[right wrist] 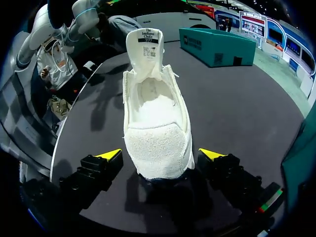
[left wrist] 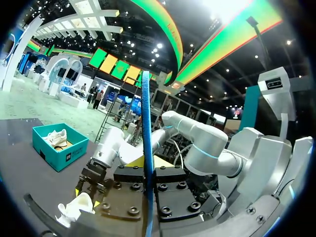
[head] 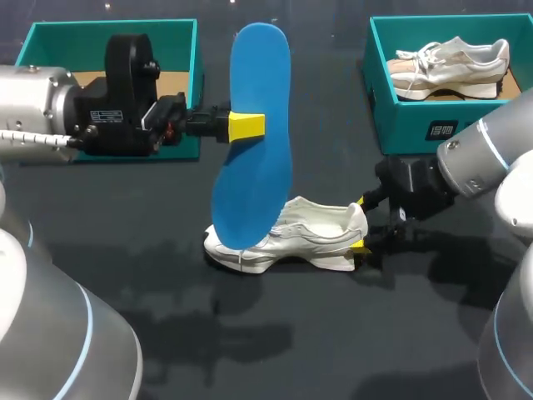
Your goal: Take the shoe out of the shoebox, open the shoe tongue, remove and reinsert the insole, then place the shoe into the shoebox
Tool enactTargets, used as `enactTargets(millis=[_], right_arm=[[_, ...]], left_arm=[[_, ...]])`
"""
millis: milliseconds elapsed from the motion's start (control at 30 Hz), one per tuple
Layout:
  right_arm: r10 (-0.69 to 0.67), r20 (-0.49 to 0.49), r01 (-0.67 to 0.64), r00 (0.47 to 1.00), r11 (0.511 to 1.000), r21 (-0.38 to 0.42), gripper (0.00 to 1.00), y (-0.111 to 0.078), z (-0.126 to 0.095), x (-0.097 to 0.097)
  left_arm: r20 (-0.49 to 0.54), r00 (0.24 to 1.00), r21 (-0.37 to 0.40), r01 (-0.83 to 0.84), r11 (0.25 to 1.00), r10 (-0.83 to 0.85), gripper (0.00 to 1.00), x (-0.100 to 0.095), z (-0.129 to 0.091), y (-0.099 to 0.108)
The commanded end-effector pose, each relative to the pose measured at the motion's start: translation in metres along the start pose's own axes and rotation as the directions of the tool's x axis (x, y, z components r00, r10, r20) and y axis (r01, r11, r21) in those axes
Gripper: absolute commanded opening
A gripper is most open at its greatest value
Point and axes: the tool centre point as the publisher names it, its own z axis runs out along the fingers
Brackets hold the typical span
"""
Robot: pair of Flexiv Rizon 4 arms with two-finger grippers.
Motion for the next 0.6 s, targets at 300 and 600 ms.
enactTargets(millis=[300, 600], right_arm=[[0.045, 0.009, -0.045, 0.999, 0.918, 0.393, 1.0, 0.009, -0.0047, 0.0006], [0.059, 0.018, -0.061, 0.998, 0.911, 0.408, 1.0, 0.0137, -0.004, 0.0027]], left_arm=[[0.0, 1.0, 0.001, -0.001, 1.0, 0.001, 0.0, 0.0006, -0.0004, 0.0005], [0.0, 1.0, 0.001, -0.001, 1.0, 0.001, 0.0, 0.0006, -0.0004, 0.0005]])
